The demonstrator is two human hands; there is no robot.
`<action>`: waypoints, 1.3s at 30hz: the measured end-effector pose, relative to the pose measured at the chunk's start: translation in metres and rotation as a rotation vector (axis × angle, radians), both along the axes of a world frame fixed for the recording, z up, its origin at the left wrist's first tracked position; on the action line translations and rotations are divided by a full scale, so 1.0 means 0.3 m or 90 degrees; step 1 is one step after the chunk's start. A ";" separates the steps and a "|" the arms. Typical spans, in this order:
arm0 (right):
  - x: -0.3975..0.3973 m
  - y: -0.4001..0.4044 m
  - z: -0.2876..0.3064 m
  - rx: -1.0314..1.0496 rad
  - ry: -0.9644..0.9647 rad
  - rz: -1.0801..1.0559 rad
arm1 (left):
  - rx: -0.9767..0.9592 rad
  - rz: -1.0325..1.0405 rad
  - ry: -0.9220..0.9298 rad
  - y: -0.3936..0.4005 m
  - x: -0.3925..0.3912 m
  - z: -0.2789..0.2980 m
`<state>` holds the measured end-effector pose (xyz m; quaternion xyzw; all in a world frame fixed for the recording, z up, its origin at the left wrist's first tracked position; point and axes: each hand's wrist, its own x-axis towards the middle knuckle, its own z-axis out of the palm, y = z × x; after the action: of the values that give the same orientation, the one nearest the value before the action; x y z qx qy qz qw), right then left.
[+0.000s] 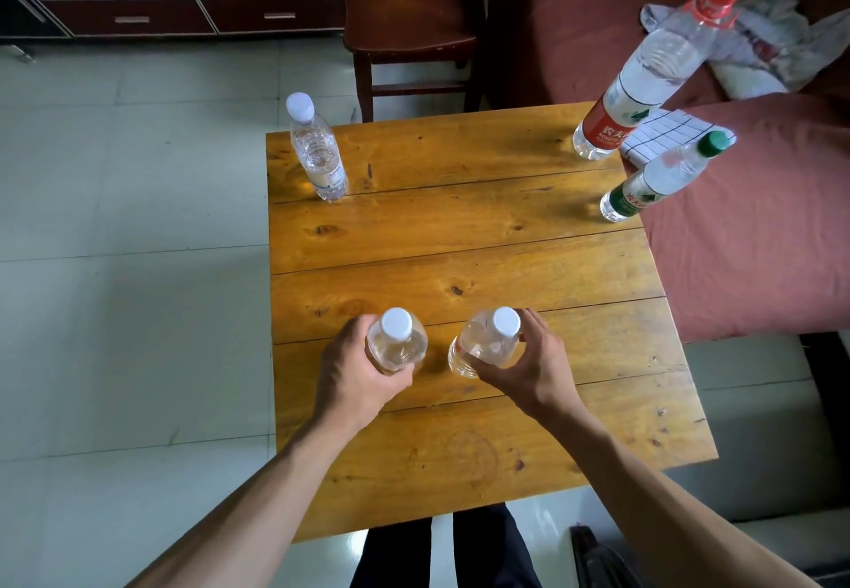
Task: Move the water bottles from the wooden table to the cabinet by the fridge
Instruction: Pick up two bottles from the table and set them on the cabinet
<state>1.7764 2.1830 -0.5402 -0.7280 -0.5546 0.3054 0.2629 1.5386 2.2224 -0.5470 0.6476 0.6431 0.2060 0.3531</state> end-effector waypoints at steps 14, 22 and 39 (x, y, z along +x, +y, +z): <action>0.030 0.176 0.636 0.198 0.106 -0.039 | 0.214 -0.019 -0.111 0.213 0.087 0.650; 0.029 0.231 1.050 0.331 0.091 -0.055 | 0.305 -0.053 -0.124 0.273 0.101 1.072; -0.002 0.094 1.273 0.384 -0.048 -0.058 | 0.301 -0.035 -0.136 0.154 0.010 1.224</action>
<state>1.7759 2.2111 -0.1584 -0.6520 -0.5967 0.0875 0.4596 1.5418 2.2686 -0.1799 0.7038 0.5186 0.4080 0.2634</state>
